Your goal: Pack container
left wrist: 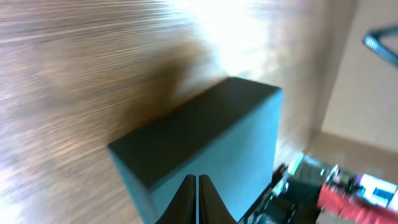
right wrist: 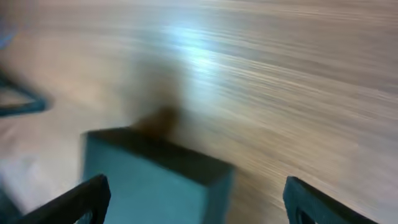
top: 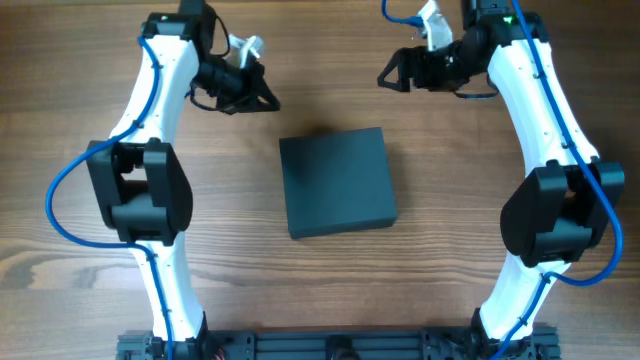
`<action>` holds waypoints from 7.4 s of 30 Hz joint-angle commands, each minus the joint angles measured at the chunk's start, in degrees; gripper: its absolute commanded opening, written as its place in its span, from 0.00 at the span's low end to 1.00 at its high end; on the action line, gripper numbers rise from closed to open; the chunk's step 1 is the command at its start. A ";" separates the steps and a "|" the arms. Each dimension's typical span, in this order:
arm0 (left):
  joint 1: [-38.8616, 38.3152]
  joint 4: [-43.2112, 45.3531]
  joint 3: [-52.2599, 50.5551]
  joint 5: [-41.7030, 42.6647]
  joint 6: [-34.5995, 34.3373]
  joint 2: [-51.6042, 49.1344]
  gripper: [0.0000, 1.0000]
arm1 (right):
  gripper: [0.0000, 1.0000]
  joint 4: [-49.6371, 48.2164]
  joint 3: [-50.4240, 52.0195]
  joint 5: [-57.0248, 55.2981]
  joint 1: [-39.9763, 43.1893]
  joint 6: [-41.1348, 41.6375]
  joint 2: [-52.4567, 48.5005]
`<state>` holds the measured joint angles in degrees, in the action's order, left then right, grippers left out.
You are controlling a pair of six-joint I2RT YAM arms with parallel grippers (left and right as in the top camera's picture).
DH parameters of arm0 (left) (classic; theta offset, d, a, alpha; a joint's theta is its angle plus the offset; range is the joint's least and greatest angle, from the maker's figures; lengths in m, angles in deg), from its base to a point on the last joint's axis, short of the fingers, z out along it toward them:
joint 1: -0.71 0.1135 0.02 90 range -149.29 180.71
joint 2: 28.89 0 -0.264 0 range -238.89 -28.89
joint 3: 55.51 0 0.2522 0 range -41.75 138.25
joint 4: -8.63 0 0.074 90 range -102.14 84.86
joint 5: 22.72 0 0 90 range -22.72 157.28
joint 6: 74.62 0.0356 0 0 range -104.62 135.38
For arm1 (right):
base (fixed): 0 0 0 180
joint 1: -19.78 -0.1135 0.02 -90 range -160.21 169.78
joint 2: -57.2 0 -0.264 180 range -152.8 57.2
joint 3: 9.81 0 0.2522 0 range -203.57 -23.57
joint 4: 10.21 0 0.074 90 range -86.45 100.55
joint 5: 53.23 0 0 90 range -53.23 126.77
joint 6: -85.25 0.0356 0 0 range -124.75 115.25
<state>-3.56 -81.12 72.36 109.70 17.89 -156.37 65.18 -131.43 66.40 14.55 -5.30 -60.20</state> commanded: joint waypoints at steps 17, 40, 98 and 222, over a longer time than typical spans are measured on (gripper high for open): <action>-29.16 -2.16 -11.41 -33.55 -19.52 1.97 0.05 | 1.00 5.77 -0.94 -26.05 -0.37 12.37 1.01; -20.96 -0.44 2.27 -58.34 -23.96 5.46 1.00 | 1.00 -5.31 -0.94 -27.30 -0.37 12.57 1.01; -13.68 36.68 2.27 -59.84 -23.82 30.25 1.00 | 1.00 -5.35 -0.94 -27.30 -0.37 12.55 1.01; 4.48 66.36 -111.32 -42.86 -7.21 127.12 0.99 | 1.00 -57.27 70.07 -34.71 0.90 11.45 92.19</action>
<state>1.40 -14.94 -38.59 65.92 9.34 -29.73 9.22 -67.08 30.53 14.73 3.37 26.66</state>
